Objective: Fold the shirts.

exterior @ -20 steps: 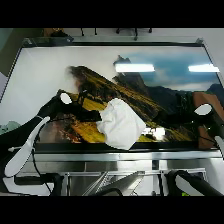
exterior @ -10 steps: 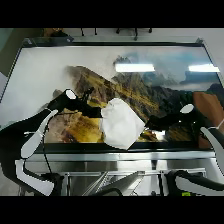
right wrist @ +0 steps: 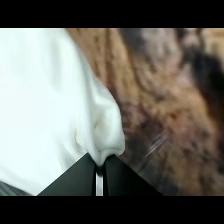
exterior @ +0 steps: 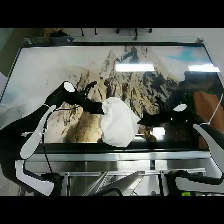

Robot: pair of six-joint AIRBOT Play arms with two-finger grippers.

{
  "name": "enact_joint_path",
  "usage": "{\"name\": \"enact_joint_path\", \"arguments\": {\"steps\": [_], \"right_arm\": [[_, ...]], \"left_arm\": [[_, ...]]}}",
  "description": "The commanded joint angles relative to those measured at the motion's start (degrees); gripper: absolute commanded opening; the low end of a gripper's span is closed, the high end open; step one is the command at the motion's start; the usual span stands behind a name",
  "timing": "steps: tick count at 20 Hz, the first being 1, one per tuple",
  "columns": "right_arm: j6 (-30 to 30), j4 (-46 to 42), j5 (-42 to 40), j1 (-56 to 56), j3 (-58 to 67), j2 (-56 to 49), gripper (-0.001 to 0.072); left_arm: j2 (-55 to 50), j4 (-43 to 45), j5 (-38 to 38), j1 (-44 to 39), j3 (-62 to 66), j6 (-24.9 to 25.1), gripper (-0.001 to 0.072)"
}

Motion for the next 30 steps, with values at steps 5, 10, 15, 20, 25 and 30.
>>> {"name": "enact_joint_path", "arguments": {"steps": [5,10,15,20,25,30], "right_arm": [[-2.69,4.00,12.52,-8.24,27.89,13.90,0.0015],[-3.48,3.96,14.95,-13.18,58.10,22.21,0.0015],[-7.45,3.98,9.99,-13.20,67.34,28.41,0.0015],[-7.17,7.45,16.04,-13.18,66.82,19.87,0.0015],[-8.31,14.88,25.53,-9.57,54.29,2.58,0.0016],[-13.29,5.90,8.31,-1.25,31.61,-13.94,0.0019]], "left_arm": [[17.88,-0.17,-8.68,3.54,18.05,-8.79,0.0015],[34.34,-0.20,-10.75,5.53,37.94,-12.48,0.0015],[50.21,0.31,-2.16,2.86,34.34,-8.76,0.0016],[55.30,9.64,3.80,2.64,15.19,-8.72,0.0017],[42.77,10.40,5.46,2.67,-0.74,-4.83,0.0017],[19.21,10.16,9.86,3.87,-9.33,1.57,0.0017]]}}
